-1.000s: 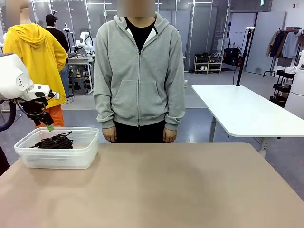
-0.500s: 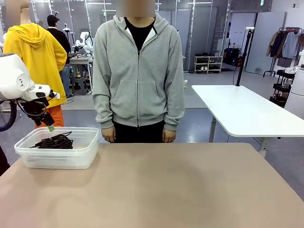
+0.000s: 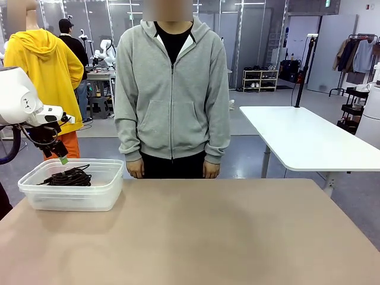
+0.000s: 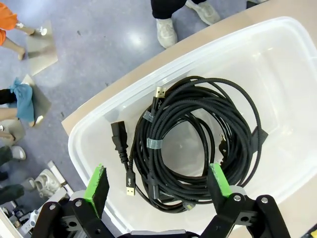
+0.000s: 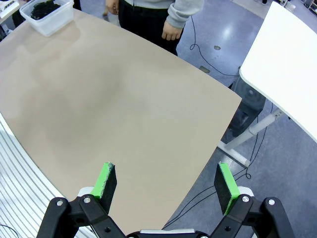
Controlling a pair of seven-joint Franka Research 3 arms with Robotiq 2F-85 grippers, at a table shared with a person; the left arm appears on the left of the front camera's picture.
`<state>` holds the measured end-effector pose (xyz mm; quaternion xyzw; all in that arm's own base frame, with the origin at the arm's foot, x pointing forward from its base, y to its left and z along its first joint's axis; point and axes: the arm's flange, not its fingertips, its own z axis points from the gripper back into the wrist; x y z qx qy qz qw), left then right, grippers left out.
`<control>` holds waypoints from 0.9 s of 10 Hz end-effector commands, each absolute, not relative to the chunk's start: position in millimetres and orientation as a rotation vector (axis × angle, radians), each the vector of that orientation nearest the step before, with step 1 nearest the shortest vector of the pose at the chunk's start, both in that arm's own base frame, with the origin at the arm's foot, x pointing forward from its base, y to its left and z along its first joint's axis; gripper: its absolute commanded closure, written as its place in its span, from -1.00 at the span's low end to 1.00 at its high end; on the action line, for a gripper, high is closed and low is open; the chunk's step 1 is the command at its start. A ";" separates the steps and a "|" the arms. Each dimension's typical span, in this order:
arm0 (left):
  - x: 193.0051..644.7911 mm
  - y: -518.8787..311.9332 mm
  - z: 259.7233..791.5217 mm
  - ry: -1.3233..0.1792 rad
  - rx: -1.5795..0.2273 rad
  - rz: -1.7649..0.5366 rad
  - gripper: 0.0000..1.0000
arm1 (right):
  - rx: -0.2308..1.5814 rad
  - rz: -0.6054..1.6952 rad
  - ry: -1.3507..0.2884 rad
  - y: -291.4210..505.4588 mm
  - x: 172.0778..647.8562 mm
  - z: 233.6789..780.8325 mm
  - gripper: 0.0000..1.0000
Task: Organize and store the cables.
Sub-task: Place the USB Extension Cable into the Organizing box.
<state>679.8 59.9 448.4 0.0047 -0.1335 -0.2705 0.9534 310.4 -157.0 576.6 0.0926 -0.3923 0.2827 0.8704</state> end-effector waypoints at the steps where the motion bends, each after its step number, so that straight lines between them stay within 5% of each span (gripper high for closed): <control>1: 679.7 61.2 447.3 -0.269 0.012 -0.549 -1.00 | 0.195 0.595 -0.814 -157.2 310.0 576.7 -1.00; 9: 679.7 61.2 447.3 -0.269 0.012 -0.549 -1.00 | 0.195 0.595 -0.814 -157.2 310.0 576.7 -1.00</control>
